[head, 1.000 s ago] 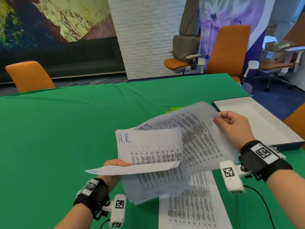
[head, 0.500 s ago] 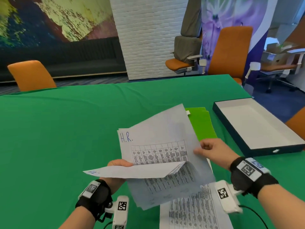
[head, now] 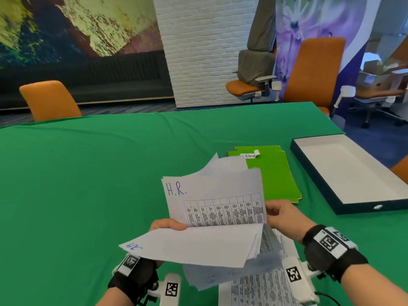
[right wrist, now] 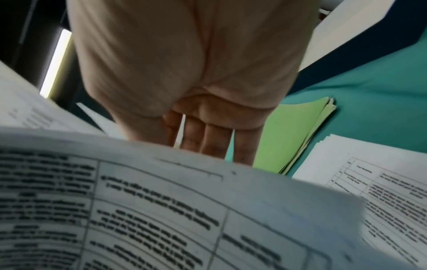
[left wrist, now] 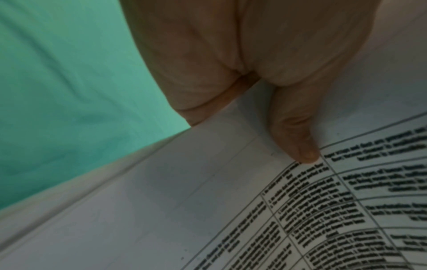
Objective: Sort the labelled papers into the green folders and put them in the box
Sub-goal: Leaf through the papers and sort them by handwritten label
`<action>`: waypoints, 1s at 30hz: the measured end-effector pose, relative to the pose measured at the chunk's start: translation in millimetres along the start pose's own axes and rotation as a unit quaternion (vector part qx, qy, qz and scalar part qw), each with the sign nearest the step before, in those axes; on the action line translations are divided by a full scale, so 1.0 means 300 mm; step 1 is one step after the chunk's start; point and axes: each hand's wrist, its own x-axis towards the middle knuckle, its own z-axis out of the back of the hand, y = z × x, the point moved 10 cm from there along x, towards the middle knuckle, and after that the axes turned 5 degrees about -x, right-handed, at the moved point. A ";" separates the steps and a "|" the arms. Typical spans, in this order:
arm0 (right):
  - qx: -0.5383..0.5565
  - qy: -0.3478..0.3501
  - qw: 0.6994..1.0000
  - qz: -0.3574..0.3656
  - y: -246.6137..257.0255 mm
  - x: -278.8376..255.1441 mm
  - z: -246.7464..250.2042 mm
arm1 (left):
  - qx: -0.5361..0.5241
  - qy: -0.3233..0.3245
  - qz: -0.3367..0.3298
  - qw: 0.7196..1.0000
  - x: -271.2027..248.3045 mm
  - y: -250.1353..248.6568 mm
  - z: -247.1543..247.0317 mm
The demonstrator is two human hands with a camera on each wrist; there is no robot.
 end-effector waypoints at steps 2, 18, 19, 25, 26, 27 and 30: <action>-0.005 -0.027 1.000 0.008 0.004 0.004 0.012 | -0.050 0.020 -0.039 0.998 -0.008 -0.037 -0.036; 0.006 -0.095 0.995 -0.024 -0.053 0.018 0.052 | -0.118 0.005 -0.118 0.986 -0.035 -0.075 0.005; 0.030 -0.101 0.994 -0.027 -0.051 0.015 0.065 | -0.121 0.005 -0.118 0.986 -0.035 -0.081 0.007; 0.042 -0.055 0.997 -0.022 -0.032 0.013 0.037 | -0.112 -0.005 -0.132 0.985 -0.010 -0.097 0.001; 0.027 -0.042 0.999 -0.022 -0.030 0.013 0.026 | -0.109 -0.006 -0.137 0.985 -0.004 -0.094 0.002; 0.011 -0.032 0.999 -0.019 -0.028 0.014 0.019 | -0.110 -0.002 -0.139 0.984 0.001 -0.092 -0.001; -0.009 -0.027 1.000 -0.010 -0.034 0.014 0.019 | -0.126 -0.006 -0.148 0.981 -0.001 -0.083 0.002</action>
